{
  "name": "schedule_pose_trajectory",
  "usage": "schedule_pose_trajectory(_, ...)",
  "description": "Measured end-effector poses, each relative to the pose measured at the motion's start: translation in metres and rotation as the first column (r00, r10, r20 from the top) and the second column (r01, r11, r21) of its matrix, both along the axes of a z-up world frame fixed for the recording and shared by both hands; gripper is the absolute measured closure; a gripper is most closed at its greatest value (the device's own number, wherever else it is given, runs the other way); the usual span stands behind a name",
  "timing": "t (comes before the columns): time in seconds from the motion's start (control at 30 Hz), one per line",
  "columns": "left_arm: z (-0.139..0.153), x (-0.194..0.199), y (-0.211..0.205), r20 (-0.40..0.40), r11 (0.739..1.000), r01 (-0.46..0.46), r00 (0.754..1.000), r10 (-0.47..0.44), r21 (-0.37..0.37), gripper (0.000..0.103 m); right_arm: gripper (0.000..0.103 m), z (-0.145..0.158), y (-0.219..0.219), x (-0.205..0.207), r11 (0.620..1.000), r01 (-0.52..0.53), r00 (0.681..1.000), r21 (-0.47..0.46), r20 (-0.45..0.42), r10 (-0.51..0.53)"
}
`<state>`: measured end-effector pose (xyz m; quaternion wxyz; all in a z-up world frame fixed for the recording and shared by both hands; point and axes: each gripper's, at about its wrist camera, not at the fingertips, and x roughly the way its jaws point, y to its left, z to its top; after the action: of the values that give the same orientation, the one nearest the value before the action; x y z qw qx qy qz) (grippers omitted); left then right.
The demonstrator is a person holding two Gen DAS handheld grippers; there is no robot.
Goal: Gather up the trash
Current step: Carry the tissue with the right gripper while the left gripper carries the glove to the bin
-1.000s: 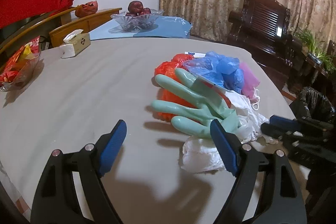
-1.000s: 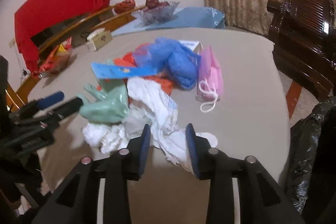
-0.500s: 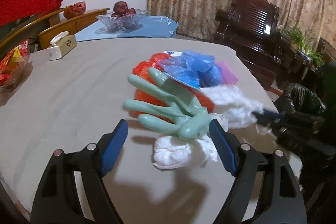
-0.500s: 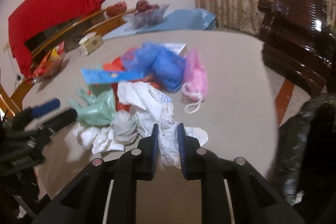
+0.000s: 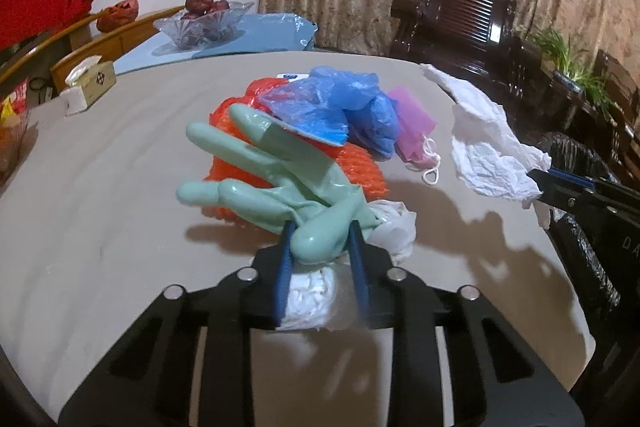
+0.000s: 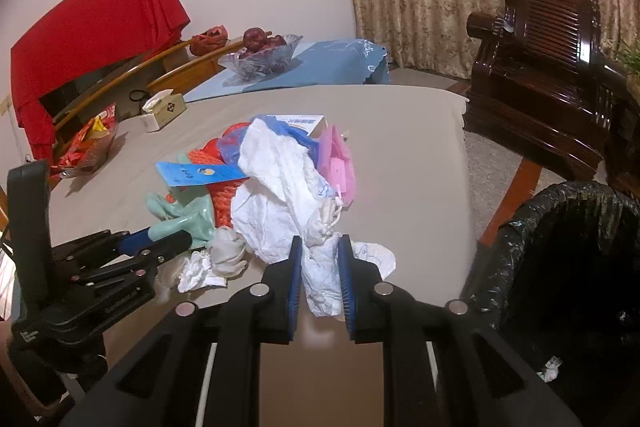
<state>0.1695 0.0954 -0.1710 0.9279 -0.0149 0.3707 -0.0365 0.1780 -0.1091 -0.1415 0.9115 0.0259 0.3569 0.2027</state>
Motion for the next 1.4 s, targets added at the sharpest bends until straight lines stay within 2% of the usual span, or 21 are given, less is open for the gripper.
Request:
schedule_pose_trajectory(0.17, 0.009, -0.007, 0.002, 0.024, 1.0, 0.003, 1.0, -0.003, -0.009, 0.088, 0.085, 0.002, 0.0, -0.002, 1.0, 0.004, 1.0, 0.003, 0.005, -0.004)
schedule_pose_trajectory(0.4, 0.021, -0.02, 0.02, 0.042, 0.998, -0.017, 0.999, 0.019, -0.059, 0.092, 0.085, 0.004, -0.005, -0.007, 1.0, 0.009, 1.0, 0.002, 0.011, -0.009)
schedule_pose_trajectory(0.6, 0.023, -0.021, 0.018, 0.039, 0.998, 0.006, 0.999, -0.003, -0.065, 0.094, 0.085, 0.004, -0.003, -0.005, 1.0, 0.016, 1.0, 0.003, 0.006, -0.016)
schedule_pose_trajectory(1.13, 0.068, -0.031, -0.018, 0.122, 0.977, 0.11, 0.989, -0.088, -0.185, 0.097, 0.085, 0.036, -0.027, -0.02, 0.998, 0.061, 0.995, 0.024, 0.077, -0.062)
schedule_pose_trajectory(1.4, 0.083, -0.037, -0.047, 0.156, 0.962, 0.19, 0.974, -0.161, -0.194, 0.097, 0.085, 0.056, -0.053, -0.033, 0.994, 0.106, 0.988, 0.022, 0.113, -0.108)
